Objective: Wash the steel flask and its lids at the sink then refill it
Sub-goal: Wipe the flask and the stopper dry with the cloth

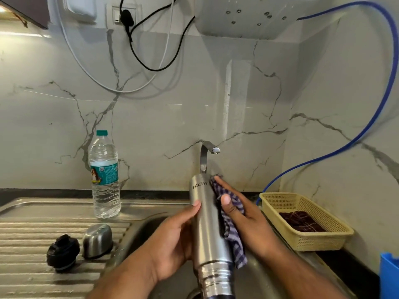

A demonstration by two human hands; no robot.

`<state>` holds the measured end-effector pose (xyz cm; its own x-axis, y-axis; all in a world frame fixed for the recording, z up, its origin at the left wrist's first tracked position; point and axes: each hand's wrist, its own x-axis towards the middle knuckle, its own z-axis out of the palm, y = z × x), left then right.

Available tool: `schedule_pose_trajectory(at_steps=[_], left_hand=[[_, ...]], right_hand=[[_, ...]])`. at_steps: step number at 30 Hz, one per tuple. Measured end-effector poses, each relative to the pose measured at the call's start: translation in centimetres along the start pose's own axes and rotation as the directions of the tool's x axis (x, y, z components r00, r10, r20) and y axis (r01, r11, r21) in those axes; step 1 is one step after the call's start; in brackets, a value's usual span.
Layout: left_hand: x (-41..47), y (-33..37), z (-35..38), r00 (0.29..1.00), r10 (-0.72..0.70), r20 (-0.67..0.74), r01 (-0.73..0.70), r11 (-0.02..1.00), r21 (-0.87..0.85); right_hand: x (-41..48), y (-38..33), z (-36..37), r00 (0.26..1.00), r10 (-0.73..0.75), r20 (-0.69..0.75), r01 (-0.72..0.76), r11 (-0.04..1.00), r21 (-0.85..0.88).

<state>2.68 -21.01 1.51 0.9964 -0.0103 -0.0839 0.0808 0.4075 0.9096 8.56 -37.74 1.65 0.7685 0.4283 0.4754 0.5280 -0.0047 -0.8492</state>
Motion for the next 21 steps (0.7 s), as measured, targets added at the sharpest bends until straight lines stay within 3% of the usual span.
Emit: schedule_pose_trajectory(at_steps=[2,6,9,12,14,18,21], left_hand=[[-0.1,0.1,0.7,1.000,-0.004,-0.006,0.004,0.999,-0.033],[0.3,0.6,-0.9,1.000,0.002,-0.008,-0.004,0.971,-0.239],[0.4,0.7,-1.4,1.000,-0.004,-0.010,0.002,0.980,-0.198],[-0.1,0.2,-0.3,0.997,-0.066,0.029,0.068,0.994,-0.081],[-0.2,-0.1,0.0,0.997,-0.070,0.026,0.071,0.996,-0.058],[-0.2,0.1,-0.3,0.999,-0.047,-0.001,0.047,0.999,-0.006],[-0.3,0.2,-0.9,0.997,-0.070,0.024,0.068,0.995,0.067]], right_hand=[[-0.3,-0.2,0.1,0.999,-0.034,0.041,0.032,0.999,0.040],[-1.2,-0.4,2.1,0.945,-0.095,0.314,0.116,0.992,-0.050],[-0.5,-0.3,0.9,0.972,-0.102,0.209,0.134,0.980,-0.145],[0.2,-0.2,-0.2,1.000,0.005,0.019,-0.002,0.988,-0.152],[0.3,0.0,-0.2,0.999,-0.018,0.035,0.023,0.989,-0.144],[-0.4,-0.7,-0.1,0.964,-0.047,0.260,0.080,0.990,-0.117],[0.1,-0.9,-0.7,0.994,-0.011,0.113,0.023,0.994,-0.110]])
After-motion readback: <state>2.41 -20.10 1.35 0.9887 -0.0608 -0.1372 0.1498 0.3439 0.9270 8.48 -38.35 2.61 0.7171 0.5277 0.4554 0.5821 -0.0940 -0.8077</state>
